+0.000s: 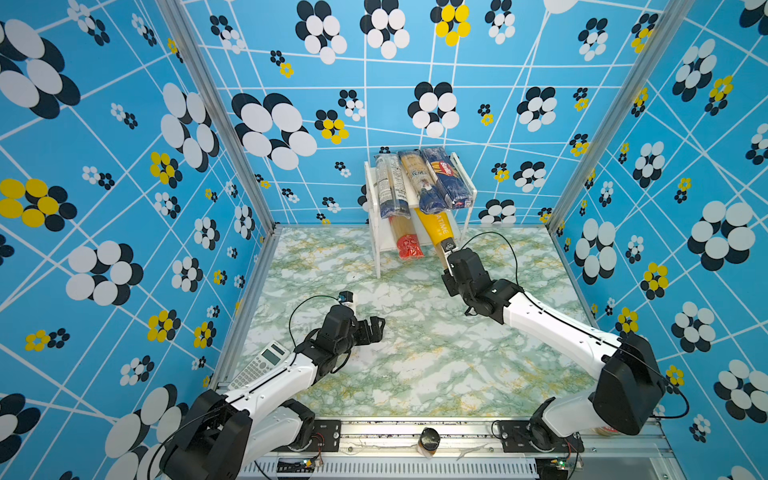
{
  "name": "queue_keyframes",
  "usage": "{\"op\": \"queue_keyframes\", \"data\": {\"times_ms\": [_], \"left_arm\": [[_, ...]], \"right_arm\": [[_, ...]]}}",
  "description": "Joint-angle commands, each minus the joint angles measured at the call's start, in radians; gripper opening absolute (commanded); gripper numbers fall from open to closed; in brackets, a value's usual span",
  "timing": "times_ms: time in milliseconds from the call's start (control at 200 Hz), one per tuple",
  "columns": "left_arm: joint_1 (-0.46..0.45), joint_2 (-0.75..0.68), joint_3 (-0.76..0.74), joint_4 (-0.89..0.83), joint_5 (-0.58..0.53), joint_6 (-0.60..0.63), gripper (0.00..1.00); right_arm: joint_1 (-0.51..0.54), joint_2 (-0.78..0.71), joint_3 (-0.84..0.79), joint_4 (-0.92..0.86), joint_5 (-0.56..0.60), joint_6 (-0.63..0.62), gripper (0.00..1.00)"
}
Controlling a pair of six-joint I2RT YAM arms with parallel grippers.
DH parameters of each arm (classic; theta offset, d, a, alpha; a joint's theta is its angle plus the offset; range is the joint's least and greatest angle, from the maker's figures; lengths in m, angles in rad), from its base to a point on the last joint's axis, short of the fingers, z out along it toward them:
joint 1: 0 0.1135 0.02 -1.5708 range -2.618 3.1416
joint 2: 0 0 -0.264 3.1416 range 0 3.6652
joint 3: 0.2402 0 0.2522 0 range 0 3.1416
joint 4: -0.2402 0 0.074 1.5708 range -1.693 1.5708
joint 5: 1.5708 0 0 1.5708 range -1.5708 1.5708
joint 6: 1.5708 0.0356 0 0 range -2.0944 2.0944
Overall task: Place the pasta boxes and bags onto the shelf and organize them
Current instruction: 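Lower the yellow bag onto the lower tier beside the red bag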
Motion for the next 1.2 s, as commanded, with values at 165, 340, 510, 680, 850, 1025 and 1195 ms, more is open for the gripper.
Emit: {"op": "queue_keyframes", "data": {"times_ms": [165, 340, 510, 680, 850, 1025, 1195], "left_arm": [[-0.001, -0.027, -0.015, -0.010, -0.007, 0.032, 0.99], [0.001, -0.027, -0.018, -0.011, -0.006, 0.038, 0.99], [0.003, -0.034, -0.019, -0.019, -0.007, 0.044, 0.99], [0.004, -0.054, -0.026, -0.034, -0.018, 0.051, 0.99], [0.007, -0.065, -0.027, -0.042, -0.019, 0.053, 0.99], [0.007, -0.066, -0.029, -0.040, -0.016, 0.045, 0.99], [0.007, -0.077, -0.037, -0.042, -0.018, 0.042, 0.99]], "right_arm": [[-0.019, 0.046, 0.125, 0.196, 0.048, 0.058, 0.00], [-0.027, 0.087, 0.153, 0.215, 0.049, 0.063, 0.00], [-0.052, 0.107, 0.163, 0.241, 0.008, 0.095, 0.00], [-0.079, 0.112, 0.173, 0.251, -0.031, 0.120, 0.00], [-0.088, 0.118, 0.186, 0.254, -0.058, 0.121, 0.00], [-0.090, 0.126, 0.183, 0.284, -0.083, 0.127, 0.00], [-0.096, 0.146, 0.180, 0.325, -0.108, 0.135, 0.00]]}}
